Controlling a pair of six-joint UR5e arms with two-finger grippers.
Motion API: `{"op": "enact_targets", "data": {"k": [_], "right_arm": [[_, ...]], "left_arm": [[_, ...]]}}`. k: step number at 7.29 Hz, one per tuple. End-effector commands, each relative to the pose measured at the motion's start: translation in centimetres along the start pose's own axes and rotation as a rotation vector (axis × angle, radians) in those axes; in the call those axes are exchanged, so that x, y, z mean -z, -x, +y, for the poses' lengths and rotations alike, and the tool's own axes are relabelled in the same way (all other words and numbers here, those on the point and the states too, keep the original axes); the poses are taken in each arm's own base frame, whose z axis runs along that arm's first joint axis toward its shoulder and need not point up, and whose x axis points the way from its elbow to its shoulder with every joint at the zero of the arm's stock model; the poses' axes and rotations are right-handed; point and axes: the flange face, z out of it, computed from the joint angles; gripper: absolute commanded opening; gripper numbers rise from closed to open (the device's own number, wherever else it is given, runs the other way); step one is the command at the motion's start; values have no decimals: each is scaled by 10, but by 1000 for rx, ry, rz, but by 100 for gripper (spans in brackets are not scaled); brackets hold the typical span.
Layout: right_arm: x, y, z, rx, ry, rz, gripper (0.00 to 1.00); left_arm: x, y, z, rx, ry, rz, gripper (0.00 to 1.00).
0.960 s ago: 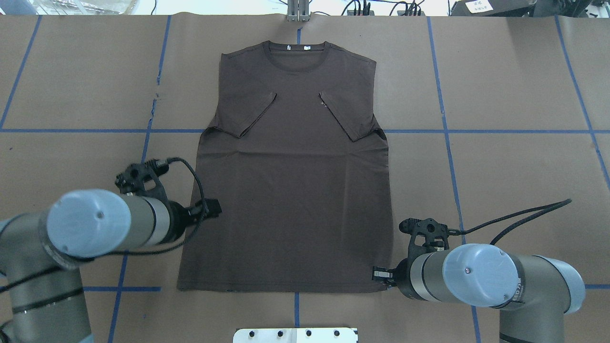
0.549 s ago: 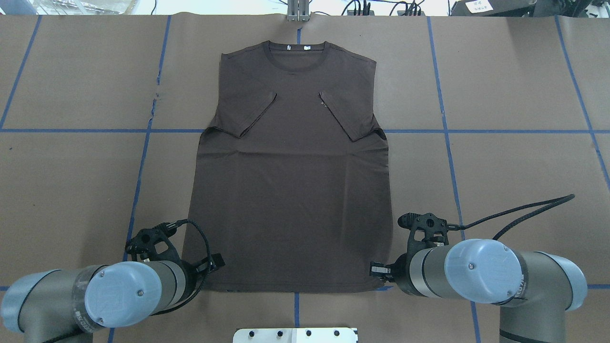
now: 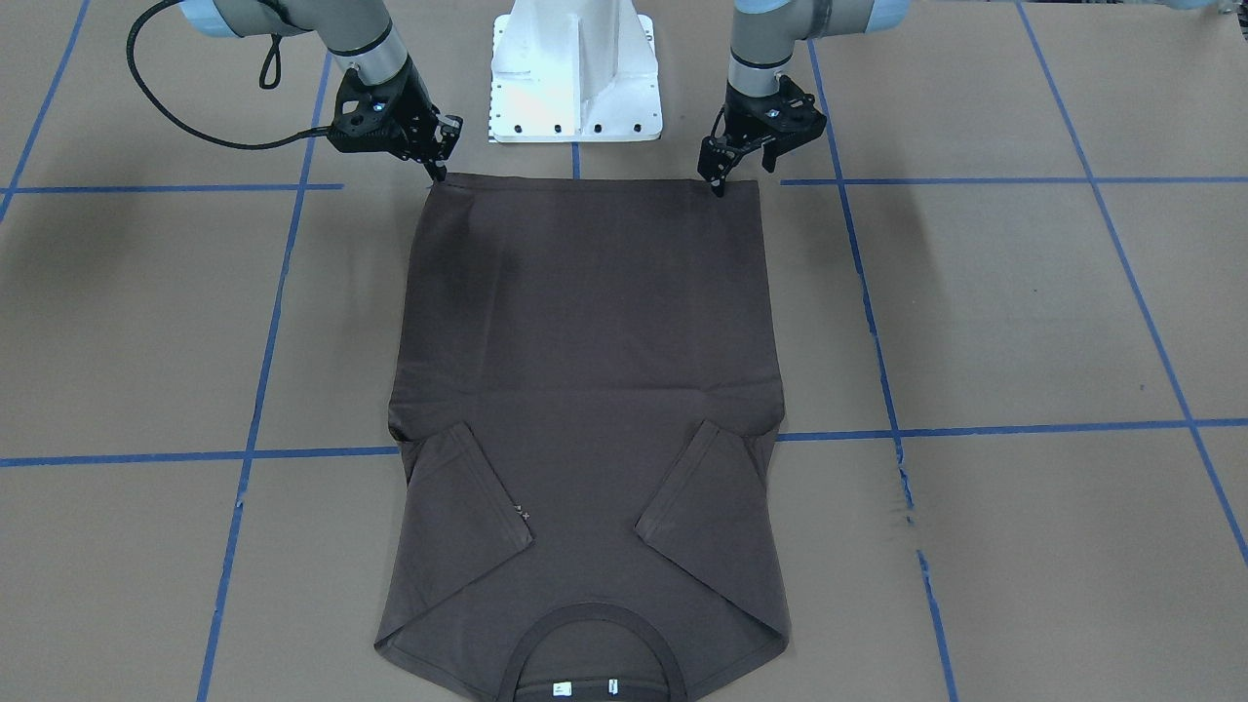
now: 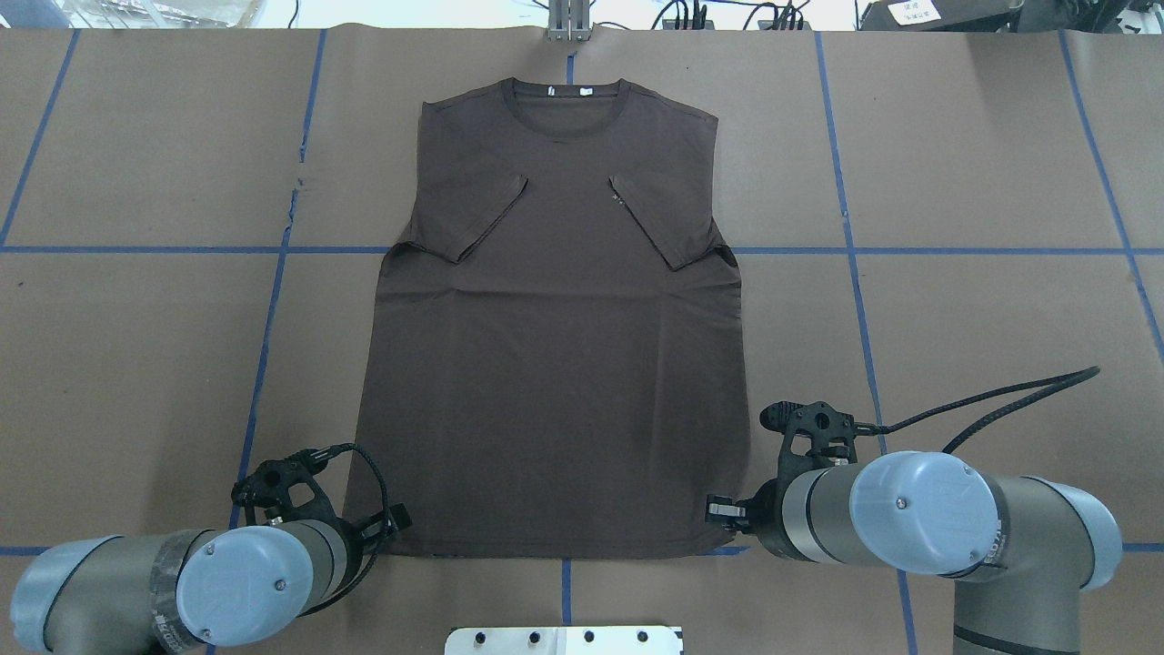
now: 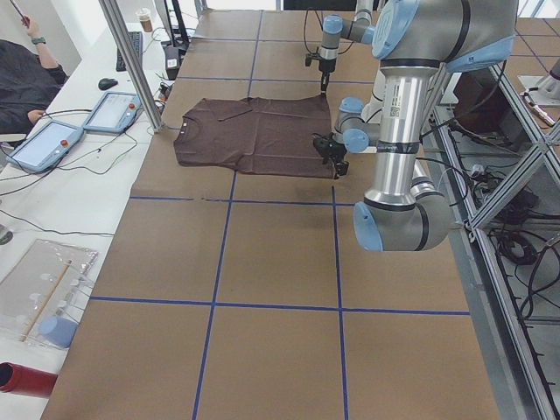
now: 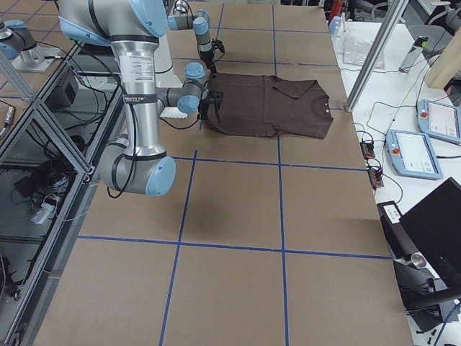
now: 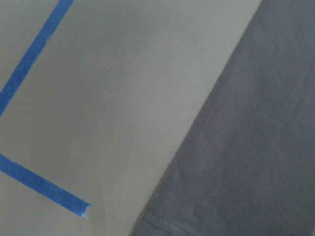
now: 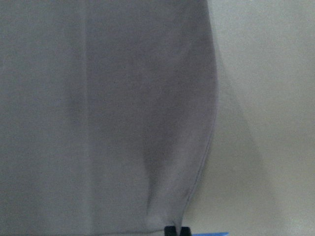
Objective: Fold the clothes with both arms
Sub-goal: 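Grasp both hem corners with the left and right grippers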
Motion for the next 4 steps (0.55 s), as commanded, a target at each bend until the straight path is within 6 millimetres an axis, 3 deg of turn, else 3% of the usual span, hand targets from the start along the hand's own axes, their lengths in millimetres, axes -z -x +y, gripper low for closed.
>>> {"op": "enact_targets", "data": {"k": [1,4], "right_arm": [[0,0,-1,-2,-2,1,0],[2,0,-5,-6,-5,-2,0]], "left_arm": [[-2,1,-1,-3,-3,-5,93],[-2,0,-3,0,-5,-3,83]]}}
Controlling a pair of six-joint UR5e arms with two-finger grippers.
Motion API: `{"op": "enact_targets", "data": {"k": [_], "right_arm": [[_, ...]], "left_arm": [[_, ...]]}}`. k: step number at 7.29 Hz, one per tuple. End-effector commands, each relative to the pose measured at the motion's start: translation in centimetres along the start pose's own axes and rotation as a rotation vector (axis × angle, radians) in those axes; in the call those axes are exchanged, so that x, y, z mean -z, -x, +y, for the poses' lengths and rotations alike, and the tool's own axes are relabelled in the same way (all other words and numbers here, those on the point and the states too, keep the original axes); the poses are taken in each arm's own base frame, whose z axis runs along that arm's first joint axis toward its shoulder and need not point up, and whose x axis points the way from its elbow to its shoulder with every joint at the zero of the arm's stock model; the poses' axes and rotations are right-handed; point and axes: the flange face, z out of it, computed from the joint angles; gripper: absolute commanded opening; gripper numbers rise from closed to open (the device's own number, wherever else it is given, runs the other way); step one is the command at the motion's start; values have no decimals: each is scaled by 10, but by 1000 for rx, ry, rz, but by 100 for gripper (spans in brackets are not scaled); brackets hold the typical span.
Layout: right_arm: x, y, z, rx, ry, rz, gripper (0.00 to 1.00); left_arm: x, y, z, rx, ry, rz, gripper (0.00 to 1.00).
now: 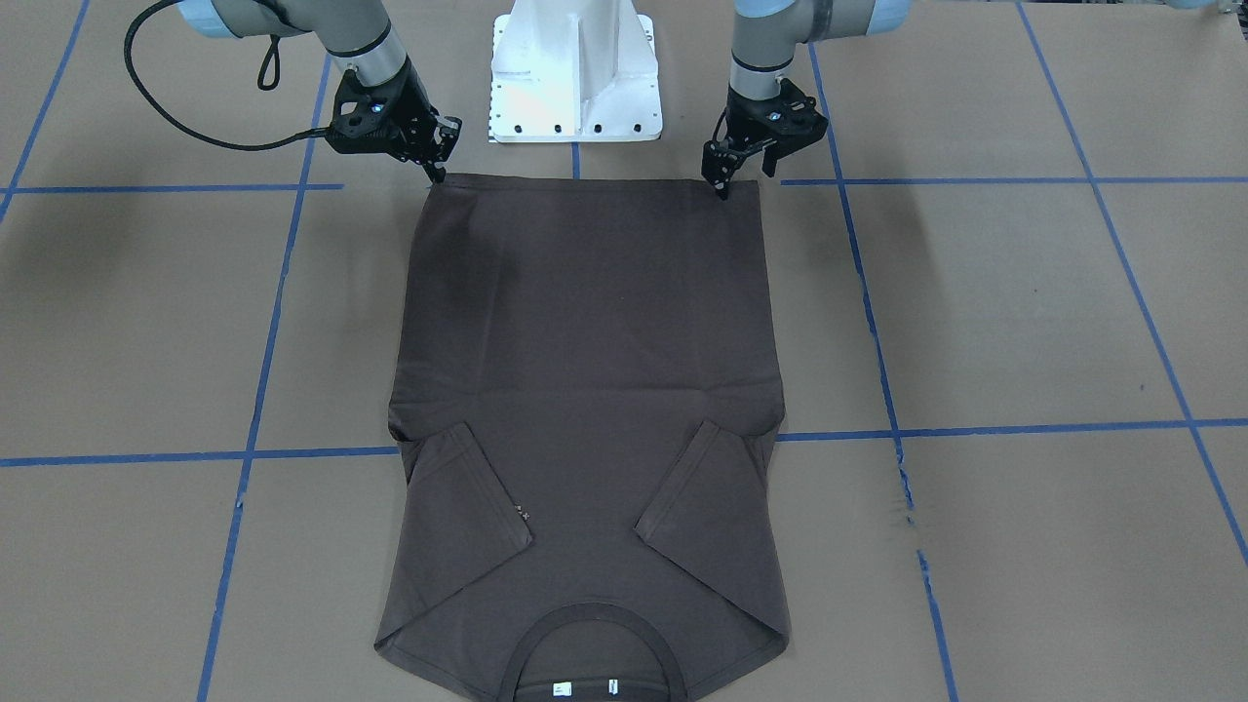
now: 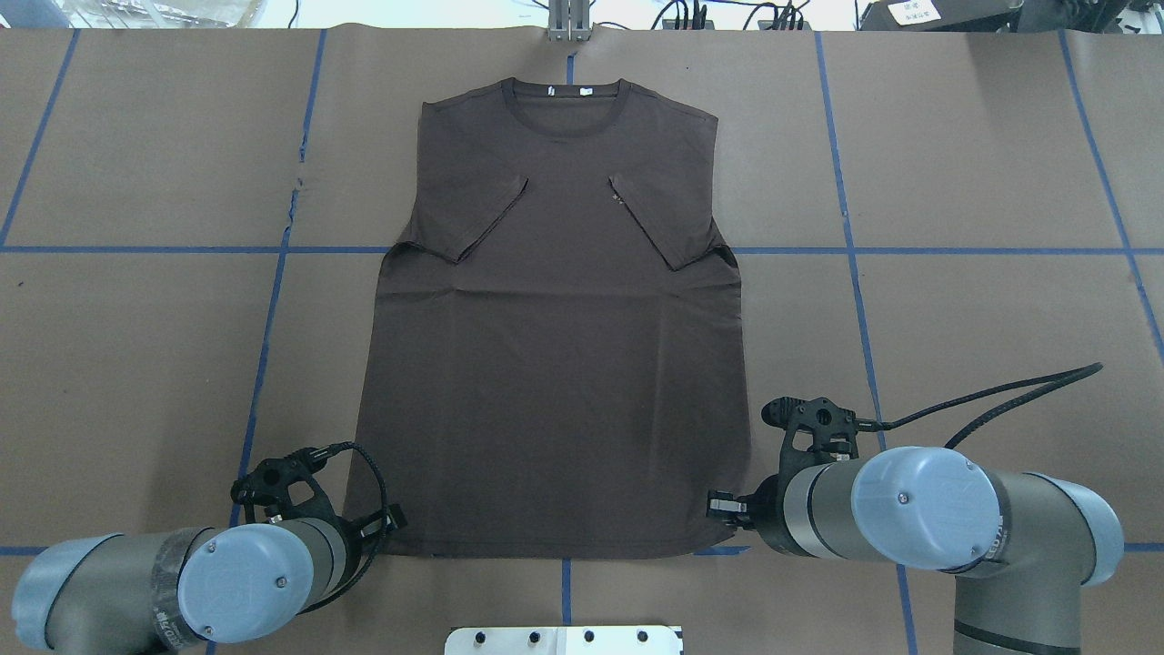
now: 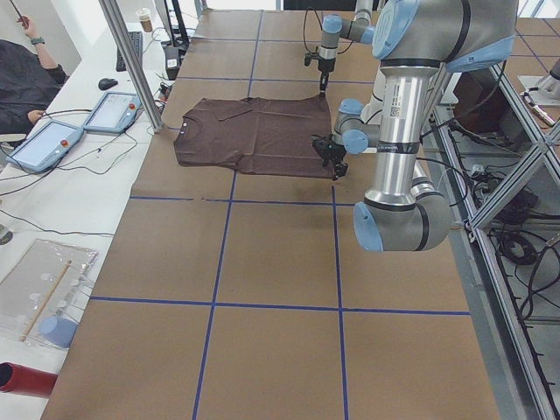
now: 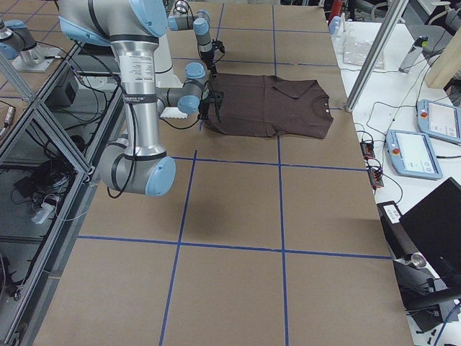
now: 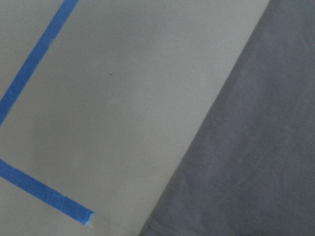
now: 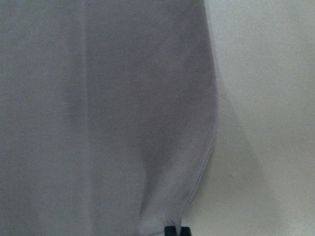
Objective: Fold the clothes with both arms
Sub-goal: 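Grasp both hem corners with the left and right grippers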
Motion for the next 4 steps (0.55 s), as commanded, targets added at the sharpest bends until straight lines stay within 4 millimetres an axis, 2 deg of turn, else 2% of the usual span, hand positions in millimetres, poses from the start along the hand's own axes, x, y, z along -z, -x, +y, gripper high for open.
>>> {"op": "enact_targets", "data": {"k": [1,2,4], "right_arm": [[1,0,-2,-2,-2,-1,0],[1,0,-2,-3,-2,-1,0],[3,-1,-6,-6,-6,-1,0]], "left_arm": [[0,0,-1,2,-2,1,72],[0,0,-2,7,-1,0,56],[5,-3,0,9,5,11,15]]}}
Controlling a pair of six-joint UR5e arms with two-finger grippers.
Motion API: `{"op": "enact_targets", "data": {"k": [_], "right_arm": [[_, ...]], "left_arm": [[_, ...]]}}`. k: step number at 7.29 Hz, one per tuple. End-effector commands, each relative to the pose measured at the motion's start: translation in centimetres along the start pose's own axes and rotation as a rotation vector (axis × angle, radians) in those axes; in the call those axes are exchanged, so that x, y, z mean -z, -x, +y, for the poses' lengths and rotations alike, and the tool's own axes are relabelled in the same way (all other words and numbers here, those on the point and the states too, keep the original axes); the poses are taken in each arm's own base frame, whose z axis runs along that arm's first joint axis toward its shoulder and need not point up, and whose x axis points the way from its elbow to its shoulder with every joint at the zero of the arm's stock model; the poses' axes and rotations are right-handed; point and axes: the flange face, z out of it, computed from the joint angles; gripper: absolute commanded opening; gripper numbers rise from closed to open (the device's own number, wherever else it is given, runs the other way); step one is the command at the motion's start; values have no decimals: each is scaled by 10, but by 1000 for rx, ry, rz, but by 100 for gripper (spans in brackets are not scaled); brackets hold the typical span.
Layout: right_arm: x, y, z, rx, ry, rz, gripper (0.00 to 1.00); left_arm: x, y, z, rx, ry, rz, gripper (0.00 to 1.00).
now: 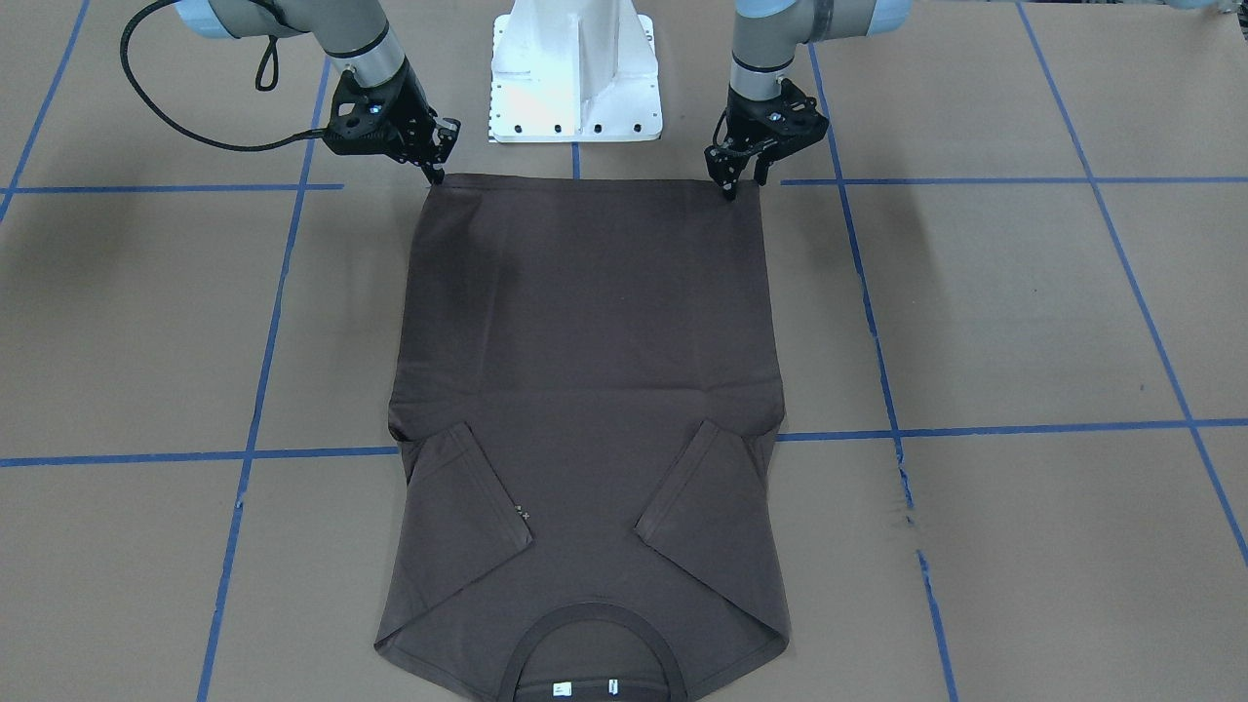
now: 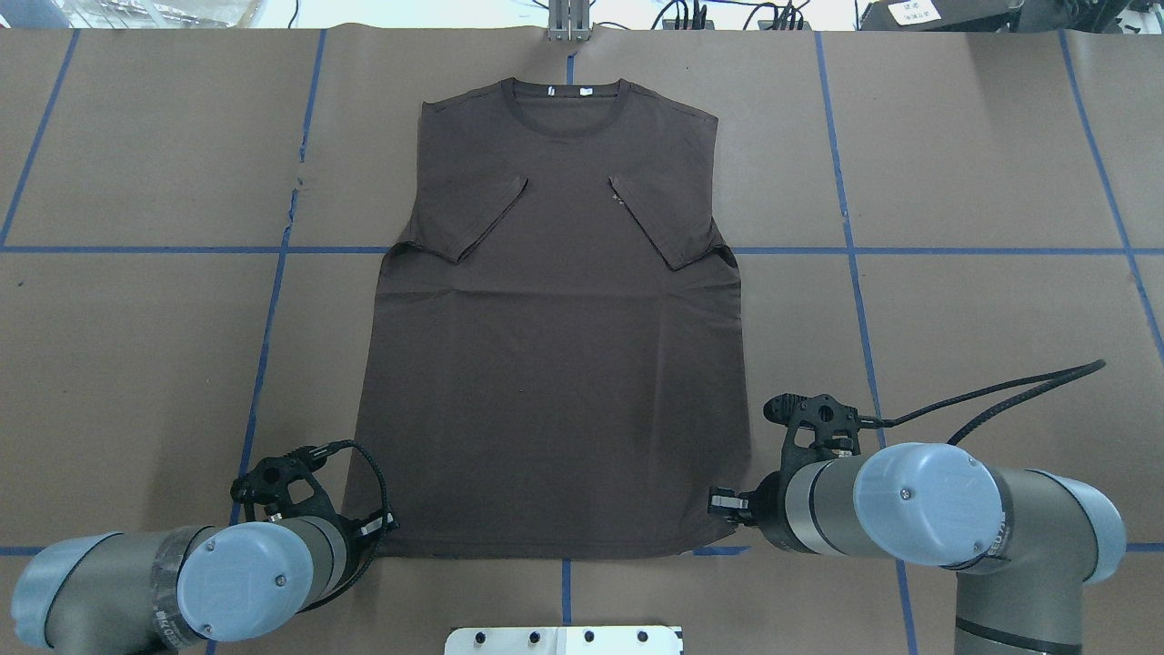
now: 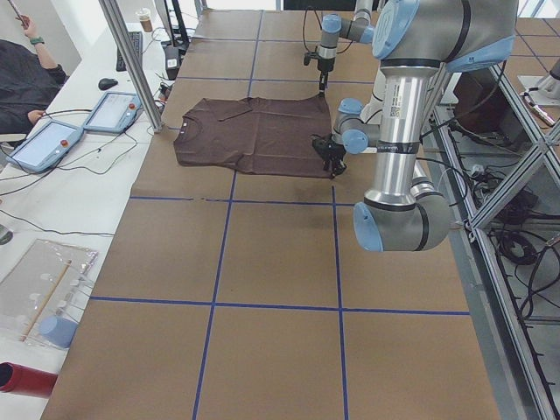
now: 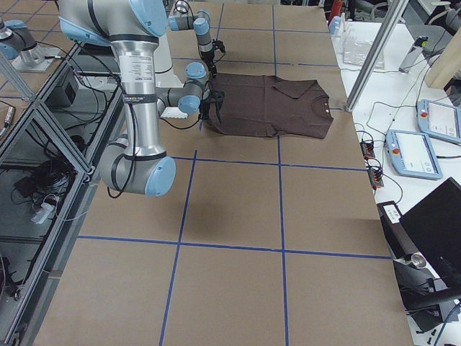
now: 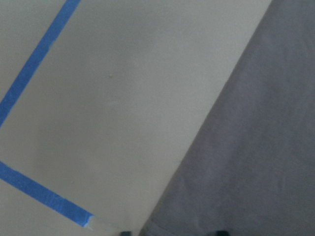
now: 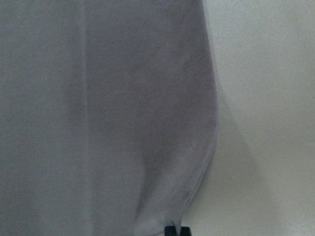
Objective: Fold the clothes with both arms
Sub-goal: 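Grasp both hem corners with the left and right grippers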
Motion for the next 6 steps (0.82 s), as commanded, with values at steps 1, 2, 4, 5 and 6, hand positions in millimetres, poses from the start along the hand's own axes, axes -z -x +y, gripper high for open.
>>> {"op": "enact_targets", "data": {"k": [1,2,4,5,6], "right_arm": [[1,-2,-3,-3,-3,2,0],[0,-2,-3,-3,-3,4,0],[7,-5,-9,6,-8,-1,0],[16,-9,-12,26,13,-7,0],[36,-23,-7,29,41,-12,0]], "left_arm": [[4,-2,1,1,6,8,7],[11,-6,1,4,12,22,0],[33,-10,-3,2,22,60,0],[43,-12,-1,-2,32,78,0],[49,-14,5,-18,44,90,0]]}}
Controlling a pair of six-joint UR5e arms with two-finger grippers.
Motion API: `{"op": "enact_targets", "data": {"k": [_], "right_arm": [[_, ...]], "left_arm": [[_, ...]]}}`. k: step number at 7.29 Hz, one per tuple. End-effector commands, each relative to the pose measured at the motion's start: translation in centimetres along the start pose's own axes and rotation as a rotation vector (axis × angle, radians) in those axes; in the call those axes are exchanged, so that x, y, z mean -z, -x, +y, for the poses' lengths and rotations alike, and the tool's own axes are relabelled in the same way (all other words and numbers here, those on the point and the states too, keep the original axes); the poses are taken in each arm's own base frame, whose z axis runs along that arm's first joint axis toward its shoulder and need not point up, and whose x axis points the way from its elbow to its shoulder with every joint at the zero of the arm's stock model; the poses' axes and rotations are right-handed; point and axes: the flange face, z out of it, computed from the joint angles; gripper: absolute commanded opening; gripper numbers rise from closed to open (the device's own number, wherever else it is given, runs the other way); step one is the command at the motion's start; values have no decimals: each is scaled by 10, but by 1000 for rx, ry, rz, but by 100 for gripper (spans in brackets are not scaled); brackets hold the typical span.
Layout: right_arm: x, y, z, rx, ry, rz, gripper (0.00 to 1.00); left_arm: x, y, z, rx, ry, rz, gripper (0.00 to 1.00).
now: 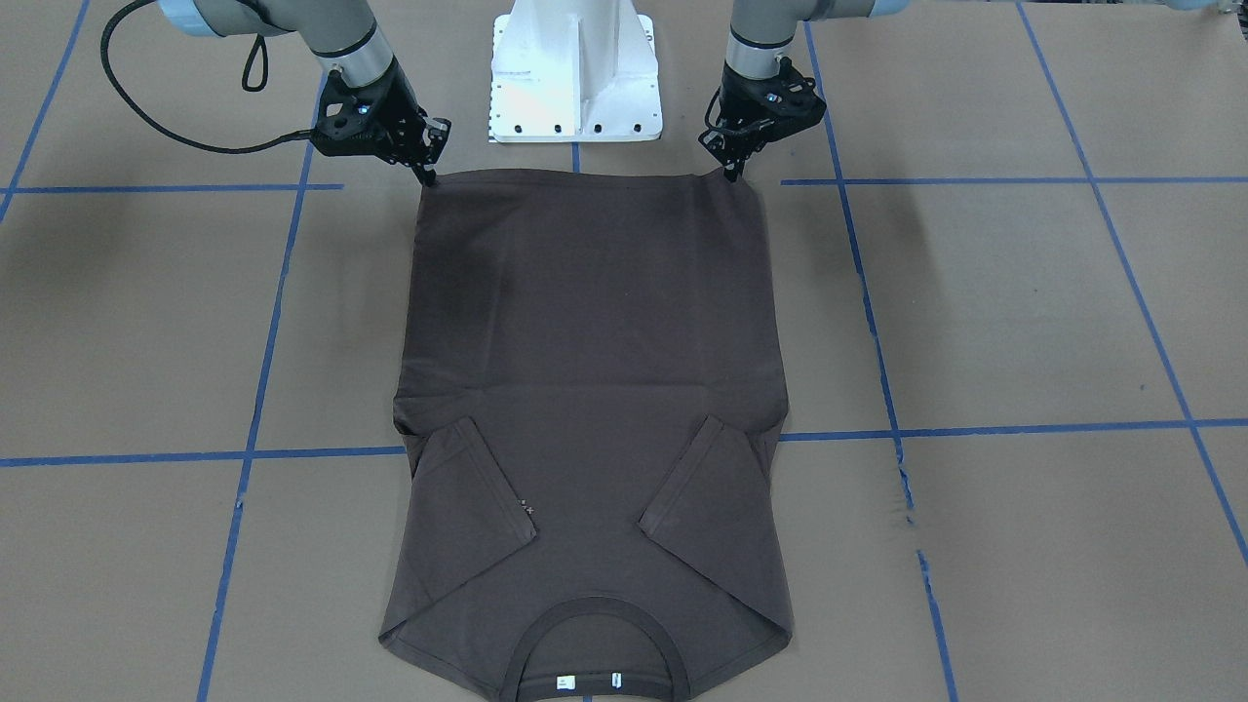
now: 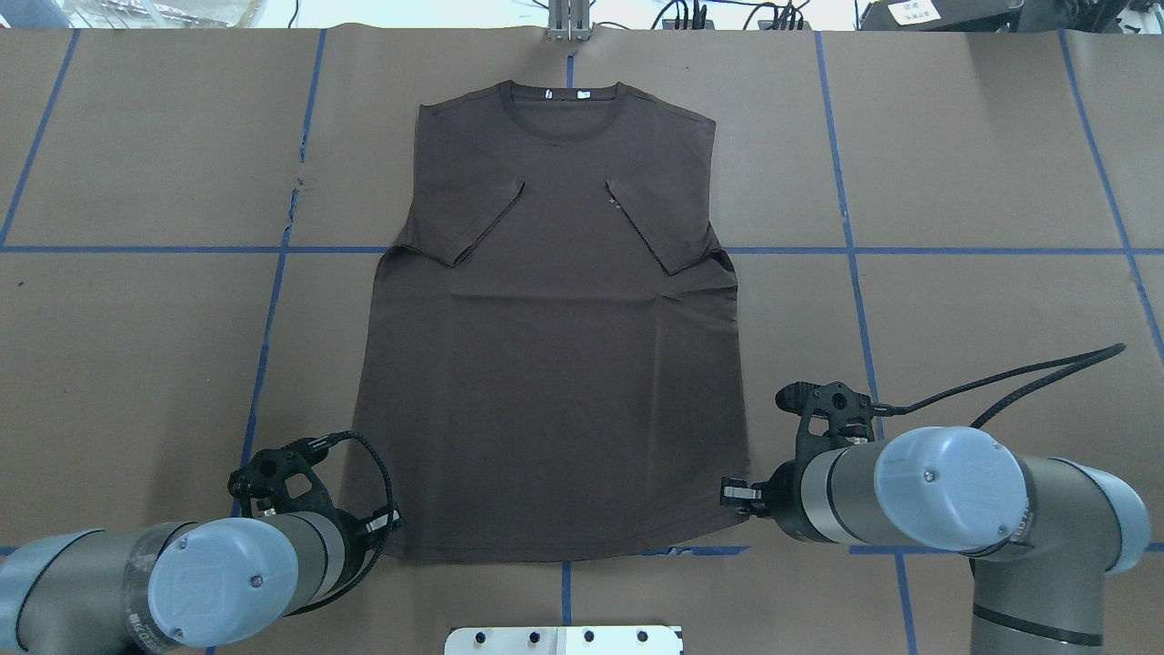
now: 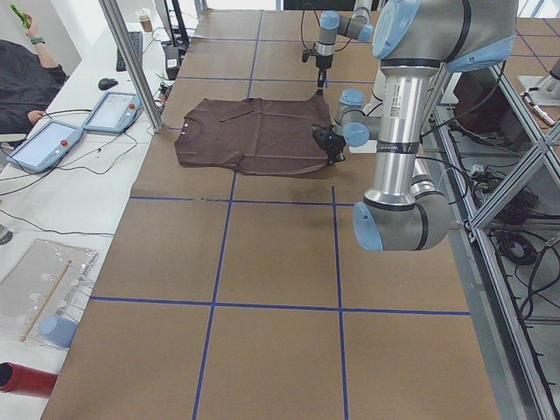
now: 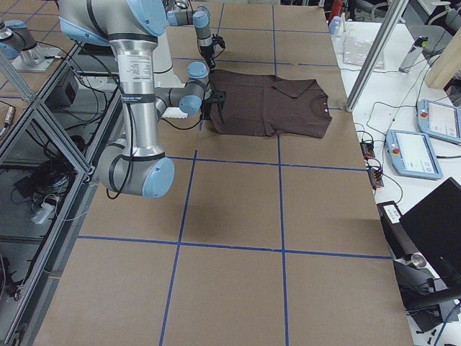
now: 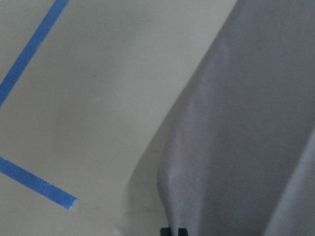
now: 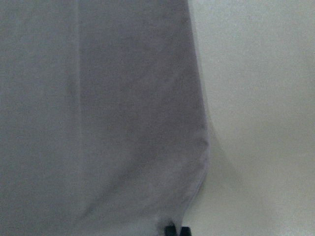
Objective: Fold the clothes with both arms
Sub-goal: 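Grasp both hem corners with the left and right grippers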
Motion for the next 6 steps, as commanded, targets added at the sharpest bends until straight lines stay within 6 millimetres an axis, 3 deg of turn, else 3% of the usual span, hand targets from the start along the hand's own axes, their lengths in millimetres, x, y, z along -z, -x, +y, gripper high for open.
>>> {"op": "enact_targets", "data": {"k": [1,2,3,4,5,6], "right_arm": [[43,-20,10,17,54,-23,0],[60,-27,29,39,121,-32,0],[74,-22,42,60,172,-58,0],[90,-30,51,66,226,-62,0],[111,-37,59,72,277,-71,0],[110,-35,63,78,290,-73,0]], "left_arm": [[29,-7,8,-50,31,54,0],[61,-11,22,-66,79,107,0],[104,-2,53,-113,162,99,0],[151,8,72,-146,239,101,0],[160,17,99,-163,301,93,0],[163,12,105,-158,315,102,0]]}}
